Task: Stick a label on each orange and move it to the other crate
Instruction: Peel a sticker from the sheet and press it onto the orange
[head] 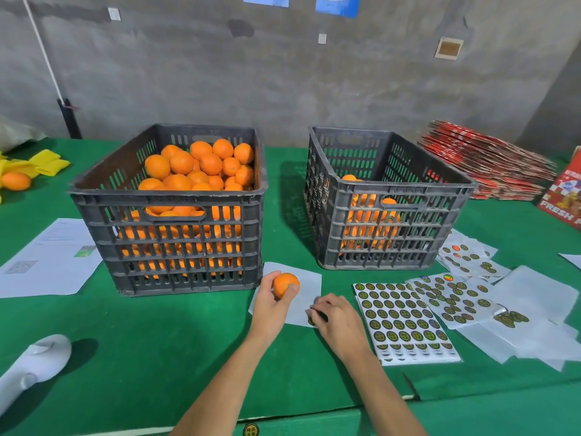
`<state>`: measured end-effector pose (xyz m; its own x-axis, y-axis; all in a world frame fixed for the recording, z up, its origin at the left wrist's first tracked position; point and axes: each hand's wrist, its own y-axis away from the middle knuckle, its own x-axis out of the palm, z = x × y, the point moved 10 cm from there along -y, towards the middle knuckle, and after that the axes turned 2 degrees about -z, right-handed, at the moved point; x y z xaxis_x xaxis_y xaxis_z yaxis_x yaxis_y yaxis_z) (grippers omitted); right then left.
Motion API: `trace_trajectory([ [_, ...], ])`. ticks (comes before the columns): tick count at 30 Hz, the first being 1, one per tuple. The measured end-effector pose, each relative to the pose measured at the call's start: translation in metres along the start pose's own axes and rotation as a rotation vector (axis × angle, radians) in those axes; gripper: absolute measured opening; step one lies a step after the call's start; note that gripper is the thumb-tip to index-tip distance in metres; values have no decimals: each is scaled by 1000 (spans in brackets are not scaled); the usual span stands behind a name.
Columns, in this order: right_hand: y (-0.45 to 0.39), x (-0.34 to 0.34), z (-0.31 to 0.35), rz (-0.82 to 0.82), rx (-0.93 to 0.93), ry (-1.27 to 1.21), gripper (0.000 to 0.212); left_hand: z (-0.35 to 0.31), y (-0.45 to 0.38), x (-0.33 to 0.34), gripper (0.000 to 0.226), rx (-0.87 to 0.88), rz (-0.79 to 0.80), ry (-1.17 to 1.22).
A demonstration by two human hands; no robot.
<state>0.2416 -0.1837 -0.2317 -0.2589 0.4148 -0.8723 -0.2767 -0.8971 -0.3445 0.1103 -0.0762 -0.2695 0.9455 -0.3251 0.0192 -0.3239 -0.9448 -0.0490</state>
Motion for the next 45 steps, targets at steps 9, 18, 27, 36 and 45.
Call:
trace_trajectory([
  [9,1,10,-8,76,47,-51,59,3,-3,-1,44,2,-1,21],
  [18,3,11,-10,56,75,-207,31,3,-3,-2,45,7,-6,21],
  [27,0,14,-19,21,299,-374,17,1,-3,-5,41,4,-15,15],
  [36,-8,-14,-30,-221,540,-668,13,-12,1,-2,40,-13,14,85],
  [45,-30,-100,52,-498,98,-572,11,-105,13,12,47,115,141,202],
])
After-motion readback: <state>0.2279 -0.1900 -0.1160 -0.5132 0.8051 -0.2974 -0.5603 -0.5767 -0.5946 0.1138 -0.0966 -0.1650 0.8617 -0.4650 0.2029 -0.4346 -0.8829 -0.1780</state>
